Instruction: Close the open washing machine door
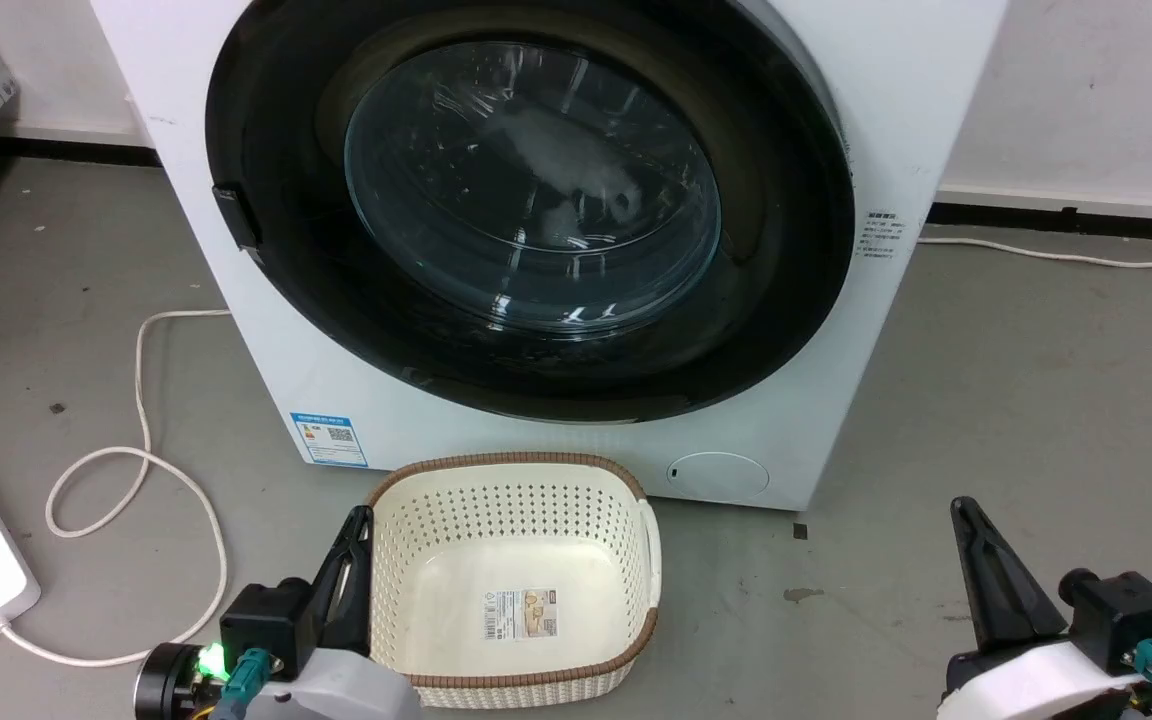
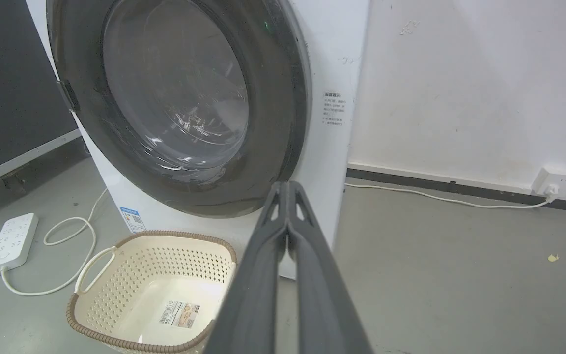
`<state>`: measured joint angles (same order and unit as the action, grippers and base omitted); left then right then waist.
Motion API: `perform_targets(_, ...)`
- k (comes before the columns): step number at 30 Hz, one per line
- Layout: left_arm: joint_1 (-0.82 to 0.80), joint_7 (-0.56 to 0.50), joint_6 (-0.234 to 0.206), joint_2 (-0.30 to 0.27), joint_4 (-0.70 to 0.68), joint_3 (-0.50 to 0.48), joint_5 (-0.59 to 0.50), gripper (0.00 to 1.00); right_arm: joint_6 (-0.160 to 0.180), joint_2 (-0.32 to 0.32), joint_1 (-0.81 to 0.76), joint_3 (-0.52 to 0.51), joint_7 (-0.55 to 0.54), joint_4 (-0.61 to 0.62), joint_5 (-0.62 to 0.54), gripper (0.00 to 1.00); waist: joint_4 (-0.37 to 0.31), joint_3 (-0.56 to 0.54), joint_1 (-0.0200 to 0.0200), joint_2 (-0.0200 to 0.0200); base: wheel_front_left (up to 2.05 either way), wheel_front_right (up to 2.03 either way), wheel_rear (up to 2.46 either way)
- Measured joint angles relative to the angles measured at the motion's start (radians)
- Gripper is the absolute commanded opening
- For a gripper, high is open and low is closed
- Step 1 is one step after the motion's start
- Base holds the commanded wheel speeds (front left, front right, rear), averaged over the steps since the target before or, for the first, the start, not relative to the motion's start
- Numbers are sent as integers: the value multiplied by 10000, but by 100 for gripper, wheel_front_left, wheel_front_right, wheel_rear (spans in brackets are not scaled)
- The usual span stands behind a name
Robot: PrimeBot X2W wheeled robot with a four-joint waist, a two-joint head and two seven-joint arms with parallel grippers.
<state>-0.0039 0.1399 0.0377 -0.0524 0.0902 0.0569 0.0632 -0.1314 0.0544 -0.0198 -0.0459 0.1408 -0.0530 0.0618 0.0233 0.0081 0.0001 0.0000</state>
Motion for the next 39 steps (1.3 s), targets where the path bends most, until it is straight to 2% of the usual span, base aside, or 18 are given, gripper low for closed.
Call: perform_targets(39, 0, -792, -180, 10, -497, -316, -311, 0, 0, 0, 39, 247, -813, 270, -290, 0, -135, -47, -1, 0, 0, 0, 0)
